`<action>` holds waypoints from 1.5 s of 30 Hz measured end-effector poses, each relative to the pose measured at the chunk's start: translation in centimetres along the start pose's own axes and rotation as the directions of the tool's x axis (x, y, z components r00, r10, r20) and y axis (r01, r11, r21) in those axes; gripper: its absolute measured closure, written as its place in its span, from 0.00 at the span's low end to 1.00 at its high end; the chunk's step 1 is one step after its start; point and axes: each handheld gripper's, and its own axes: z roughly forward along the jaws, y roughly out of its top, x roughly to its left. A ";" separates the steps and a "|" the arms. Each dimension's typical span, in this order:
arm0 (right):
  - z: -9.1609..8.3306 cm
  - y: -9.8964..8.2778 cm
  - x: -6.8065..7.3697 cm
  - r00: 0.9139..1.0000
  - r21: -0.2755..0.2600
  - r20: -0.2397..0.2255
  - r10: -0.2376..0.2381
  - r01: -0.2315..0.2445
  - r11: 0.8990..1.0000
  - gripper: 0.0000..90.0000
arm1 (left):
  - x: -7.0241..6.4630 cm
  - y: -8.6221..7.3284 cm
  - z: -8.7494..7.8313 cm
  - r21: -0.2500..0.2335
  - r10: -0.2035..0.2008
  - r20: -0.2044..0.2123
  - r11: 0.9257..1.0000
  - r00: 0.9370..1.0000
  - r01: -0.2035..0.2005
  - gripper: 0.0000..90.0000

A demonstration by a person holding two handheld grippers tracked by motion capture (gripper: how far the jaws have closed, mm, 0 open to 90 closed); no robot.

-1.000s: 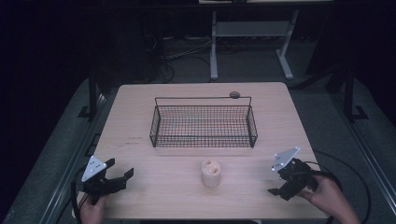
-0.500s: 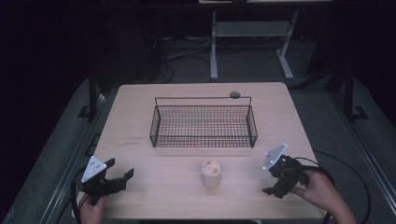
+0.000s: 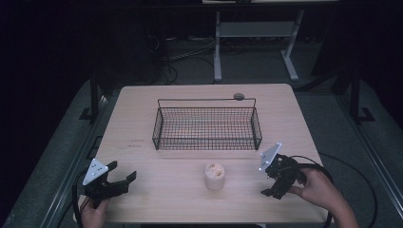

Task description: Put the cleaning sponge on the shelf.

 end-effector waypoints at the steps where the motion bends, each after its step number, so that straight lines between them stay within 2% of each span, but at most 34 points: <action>1: 0.0 0.0 0.0 1.000 0.000 0.000 0.000 0.000 1.000 0.19 | 0.0 0.0 0.0 0.001 0.001 0.000 1.000 1.000 -0.001 0.15; 12: -0.3 1.4 0.0 0.999 0.015 -0.017 -0.027 0.027 1.000 0.18 | 0.0 0.0 0.0 -0.005 -0.001 -0.001 1.000 1.000 0.001 0.15; 16: -0.4 1.9 0.0 0.999 0.000 -0.022 -0.042 0.042 0.999 0.19 | 0.1 0.0 -0.2 -0.009 -0.004 -0.004 1.000 1.000 0.004 0.15; 35: -0.3 4.2 -0.1 0.995 0.004 -0.054 -0.079 0.079 0.997 0.18 | 0.3 0.1 -0.5 -0.021 -0.011 -0.008 1.000 1.000 0.011 0.15; 45: 0.0 6.3 0.1 0.991 0.008 -0.071 -0.113 0.114 0.993 0.18 | 0.5 0.1 -0.6 -0.027 -0.013 -0.010 1.000 1.000 0.013 0.15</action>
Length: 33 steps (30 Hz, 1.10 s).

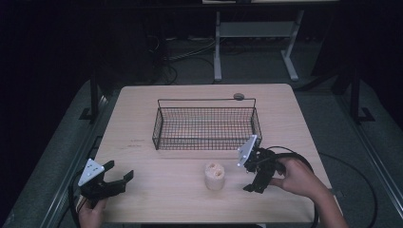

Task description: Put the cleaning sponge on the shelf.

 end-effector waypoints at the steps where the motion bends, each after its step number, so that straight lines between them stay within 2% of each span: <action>1: 0.0 0.2 0.0 1.000 0.004 -0.001 0.000 0.000 1.000 0.18 | 0.0 0.0 0.0 0.000 -0.002 0.000 1.000 1.000 0.002 0.16; 16: -0.1 2.0 -0.6 1.000 0.006 -0.014 -0.028 0.028 1.000 0.18 | -0.1 0.0 0.1 0.003 0.002 0.006 1.000 1.000 -0.002 0.15; 19: 0.2 2.5 -0.8 0.999 0.022 -0.015 -0.041 0.041 0.999 0.18 | -0.1 0.0 0.1 0.001 0.000 0.005 1.000 1.000 0.000 0.15; 33: 0.7 4.4 -1.3 0.997 0.035 -0.035 -0.066 0.067 0.997 0.18 | -0.1 0.0 0.1 0.001 -0.004 0.009 1.000 1.000 0.004 0.16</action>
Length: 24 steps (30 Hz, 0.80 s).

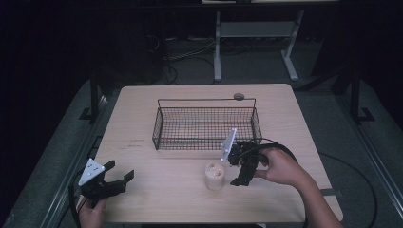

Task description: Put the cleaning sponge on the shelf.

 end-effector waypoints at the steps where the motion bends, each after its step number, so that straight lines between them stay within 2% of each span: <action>1: 0.0 0.1 0.0 1.000 0.003 0.000 -0.002 0.002 1.000 0.18 | 0.0 0.0 0.0 -0.001 0.000 -0.001 1.000 1.000 0.000 0.15; 10: 0.3 1.7 -0.3 0.999 0.019 -0.008 -0.034 0.034 0.999 0.19 | 0.1 0.0 -0.1 -0.002 0.003 -0.003 1.000 1.000 -0.003 0.15; 24: 1.0 2.8 -0.5 0.999 0.014 -0.032 -0.043 0.043 0.999 0.19 | 0.1 0.0 -0.1 -0.005 0.001 -0.001 1.000 1.000 -0.001 0.15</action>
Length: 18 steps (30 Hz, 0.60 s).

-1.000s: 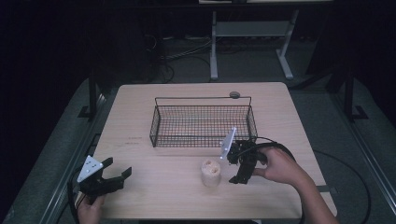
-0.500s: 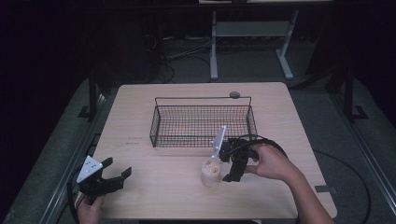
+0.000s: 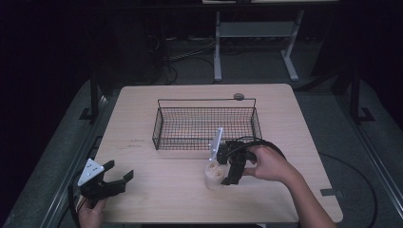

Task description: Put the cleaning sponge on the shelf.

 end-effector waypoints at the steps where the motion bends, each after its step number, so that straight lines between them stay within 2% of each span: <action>1: 0.2 0.1 -0.1 1.000 0.002 -0.004 -0.003 0.003 1.000 0.18 | 0.0 0.0 0.0 0.000 -0.001 0.001 1.000 1.000 0.001 0.15; 18: 0.9 1.3 -0.5 1.000 0.022 -0.017 -0.014 0.014 1.000 0.19 | 0.1 0.0 -0.1 -0.005 -0.004 -0.002 1.000 1.000 0.004 0.16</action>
